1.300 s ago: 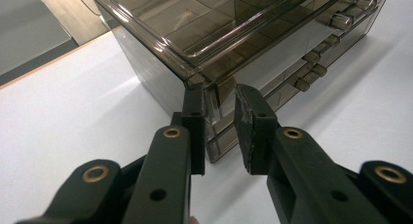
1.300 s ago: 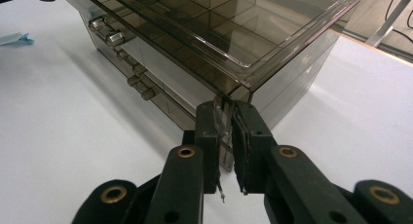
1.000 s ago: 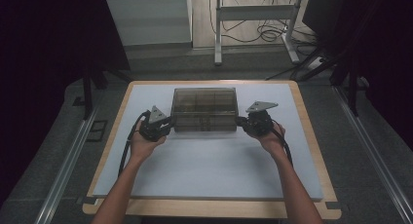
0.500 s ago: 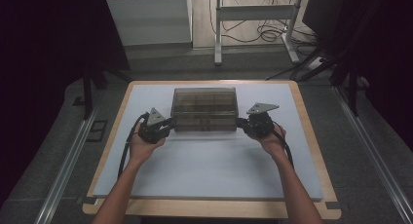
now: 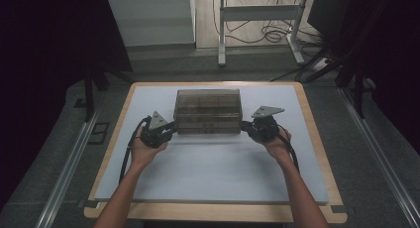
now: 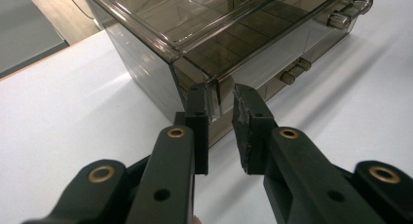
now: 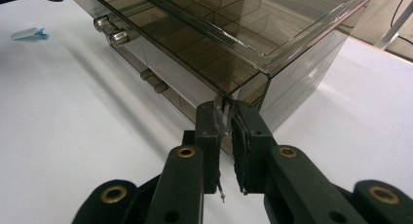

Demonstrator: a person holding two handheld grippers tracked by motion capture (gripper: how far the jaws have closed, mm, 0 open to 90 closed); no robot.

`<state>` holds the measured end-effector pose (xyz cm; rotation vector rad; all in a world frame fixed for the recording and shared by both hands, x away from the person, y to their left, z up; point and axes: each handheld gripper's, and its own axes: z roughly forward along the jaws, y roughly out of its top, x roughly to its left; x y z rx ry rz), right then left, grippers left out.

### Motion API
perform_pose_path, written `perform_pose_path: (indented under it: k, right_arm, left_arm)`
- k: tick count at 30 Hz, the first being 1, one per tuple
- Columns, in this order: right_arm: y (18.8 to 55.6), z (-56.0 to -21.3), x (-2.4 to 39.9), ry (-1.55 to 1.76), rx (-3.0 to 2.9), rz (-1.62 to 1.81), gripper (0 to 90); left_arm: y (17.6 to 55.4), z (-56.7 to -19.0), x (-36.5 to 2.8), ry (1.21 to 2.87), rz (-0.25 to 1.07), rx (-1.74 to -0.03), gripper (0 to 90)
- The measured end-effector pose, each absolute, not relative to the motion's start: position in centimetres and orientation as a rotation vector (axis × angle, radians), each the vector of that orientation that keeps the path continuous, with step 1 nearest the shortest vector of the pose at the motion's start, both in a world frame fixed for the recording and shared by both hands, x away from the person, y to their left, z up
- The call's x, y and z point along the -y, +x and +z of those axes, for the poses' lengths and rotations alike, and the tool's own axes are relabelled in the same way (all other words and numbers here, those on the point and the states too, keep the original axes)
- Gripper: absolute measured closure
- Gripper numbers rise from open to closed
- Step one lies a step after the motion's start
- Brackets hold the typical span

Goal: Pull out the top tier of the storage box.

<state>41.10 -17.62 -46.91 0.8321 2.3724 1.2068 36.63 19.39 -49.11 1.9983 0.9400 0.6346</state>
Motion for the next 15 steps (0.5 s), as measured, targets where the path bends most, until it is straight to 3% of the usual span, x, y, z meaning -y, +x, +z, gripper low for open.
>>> perform_pose_path:
  k: [15]
  right_arm:
    - [40.50, -47.01, 17.78, 0.822, -2.372, 1.219, 80.1]
  left_arm:
    - [36.07, -49.19, -19.50, 1.999, 0.630, -0.929, 78.5]
